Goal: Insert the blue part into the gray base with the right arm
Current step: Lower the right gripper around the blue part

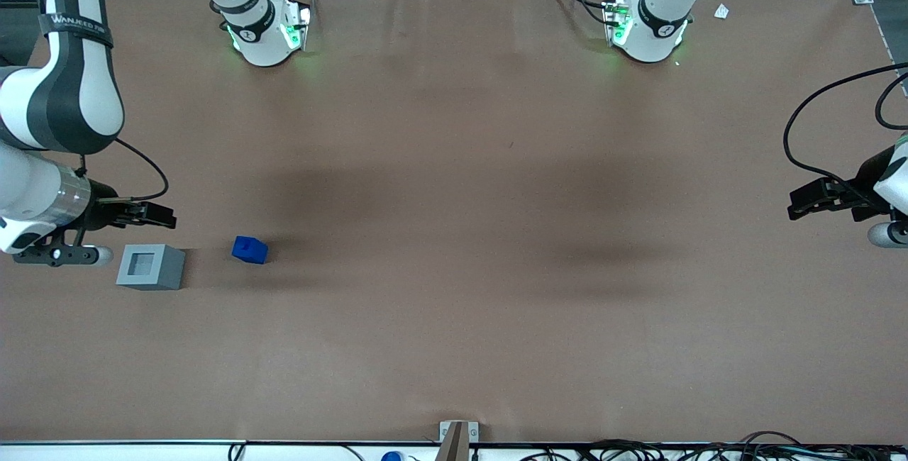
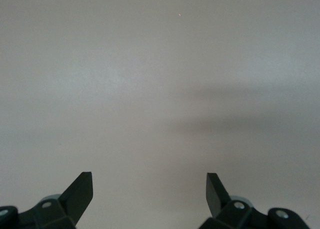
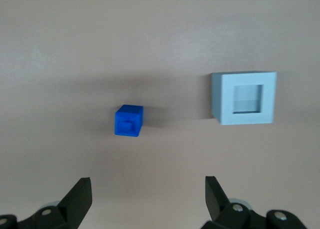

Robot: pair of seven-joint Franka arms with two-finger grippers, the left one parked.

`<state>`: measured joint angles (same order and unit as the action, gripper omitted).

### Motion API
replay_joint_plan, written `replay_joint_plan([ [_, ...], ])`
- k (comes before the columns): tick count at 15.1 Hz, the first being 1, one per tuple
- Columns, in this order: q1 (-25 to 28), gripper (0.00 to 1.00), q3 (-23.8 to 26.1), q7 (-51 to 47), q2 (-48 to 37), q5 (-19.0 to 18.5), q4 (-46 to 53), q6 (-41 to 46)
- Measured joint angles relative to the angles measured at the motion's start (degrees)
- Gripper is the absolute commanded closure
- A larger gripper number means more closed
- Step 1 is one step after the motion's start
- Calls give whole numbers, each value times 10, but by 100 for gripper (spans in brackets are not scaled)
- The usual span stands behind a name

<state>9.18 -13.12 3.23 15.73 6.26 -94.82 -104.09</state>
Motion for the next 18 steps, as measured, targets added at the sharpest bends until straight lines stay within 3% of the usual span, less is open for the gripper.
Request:
replay_joint_plan([
  [5,24,0,2,-70,0,6,-13,-17],
  [10,41,0,3,-83,16,6,-115,-175],
  [18,65,1,5,-84,66,6,-168,-297],
])
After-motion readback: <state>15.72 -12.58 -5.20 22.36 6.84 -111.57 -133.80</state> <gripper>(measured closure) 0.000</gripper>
